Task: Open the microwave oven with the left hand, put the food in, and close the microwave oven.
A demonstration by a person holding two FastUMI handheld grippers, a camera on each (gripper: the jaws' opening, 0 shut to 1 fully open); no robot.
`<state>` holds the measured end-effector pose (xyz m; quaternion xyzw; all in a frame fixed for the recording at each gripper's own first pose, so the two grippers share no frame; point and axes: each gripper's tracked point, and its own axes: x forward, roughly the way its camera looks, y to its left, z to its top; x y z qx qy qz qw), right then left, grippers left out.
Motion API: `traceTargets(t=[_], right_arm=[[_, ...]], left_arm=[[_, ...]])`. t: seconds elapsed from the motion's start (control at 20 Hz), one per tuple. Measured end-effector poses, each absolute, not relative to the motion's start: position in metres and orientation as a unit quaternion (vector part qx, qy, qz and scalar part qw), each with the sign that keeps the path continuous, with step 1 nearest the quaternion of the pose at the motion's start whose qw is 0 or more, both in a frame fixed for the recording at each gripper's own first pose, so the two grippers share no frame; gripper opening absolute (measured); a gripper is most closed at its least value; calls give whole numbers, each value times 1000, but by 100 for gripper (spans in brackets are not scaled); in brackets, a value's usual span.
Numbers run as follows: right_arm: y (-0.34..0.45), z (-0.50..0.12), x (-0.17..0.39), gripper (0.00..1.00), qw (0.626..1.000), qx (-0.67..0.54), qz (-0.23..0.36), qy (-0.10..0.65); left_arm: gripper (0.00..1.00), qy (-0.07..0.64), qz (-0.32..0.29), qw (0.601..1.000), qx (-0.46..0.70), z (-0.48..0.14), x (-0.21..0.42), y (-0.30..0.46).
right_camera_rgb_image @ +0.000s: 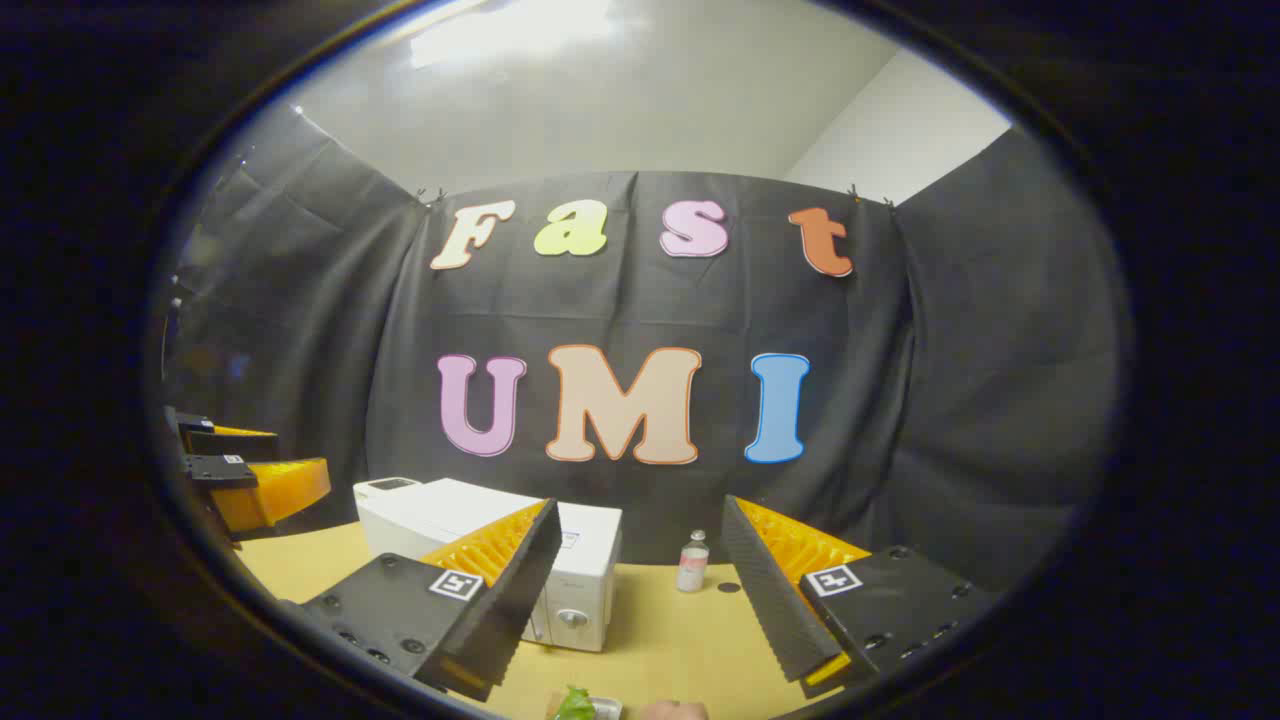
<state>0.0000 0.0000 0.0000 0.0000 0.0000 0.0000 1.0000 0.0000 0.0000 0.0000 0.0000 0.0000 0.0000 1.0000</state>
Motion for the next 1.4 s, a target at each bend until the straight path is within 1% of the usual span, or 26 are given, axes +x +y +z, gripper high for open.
traceTargets(t=[0.35, 0.4, 0.45, 0.5, 0.55, 0.6, 0.75, 0.8, 0.85, 0.95, 1.05, 1.2, 1.25, 1.4], right_arm=[[2, -3, -5, 96, 1000, -10, 2, 2], [4, 0, -6, 100, 1000, -11, 4, 0], [2, 2, -8, 96, 1000, -12, 4, -4], [3, 4, -9, 96, 1000, -14, 5, -7], [3, 5, -10, 100, 1000, -15, 5, -9], [3, 4, -10, 96, 1000, -17, 6, -8], [1, 5, -10, 96, 1000, -22, 2, -8], [-2, 6, -11, 100, 1000, -25, 0, -10], [-2, 6, -11, 96, 1000, -28, -1, -11], [0, 7, -12, 96, 1000, -28, 1, -12], [0, 6, -11, 96, 1000, -26, 1, -11], [0, 7, -12, 96, 1000, -23, 3, -12], [2, 6, -12, 96, 1000, -22, 6, -11], [1, 7, -13, 96, 1000, -19, 9, -10]], left_arm=[[96, 9, -17, 1000, 13, -3, 6, -8], [96, 9, -19, 1000, 12, -4, 4, -9], [96, 9, -20, 1000, 11, -4, 4, -10], [96, 10, -22, 1000, 9, -5, 5, -12], [96, 11, -24, 1000, 7, -5, 5, -13], [96, 13, -26, 1000, 5, -7, 4, -14], [98, 14, -28, 999, 6, -8, 4, -17], [98, 14, -27, 1000, 5, -9, 4, -15], [98, 15, -27, 1000, 3, -9, 4, -15], [96, 20, -24, 1000, 1, -12, 3, -14], [98, 21, -22, 1000, 0, -13, 3, -12], [96, 30, -26, 999, -3, -22, 3, -13], [98, 34, -26, 999, -4, -25, 3, -12], [98, 39, -26, 999, -3, -31, 7, -12]])
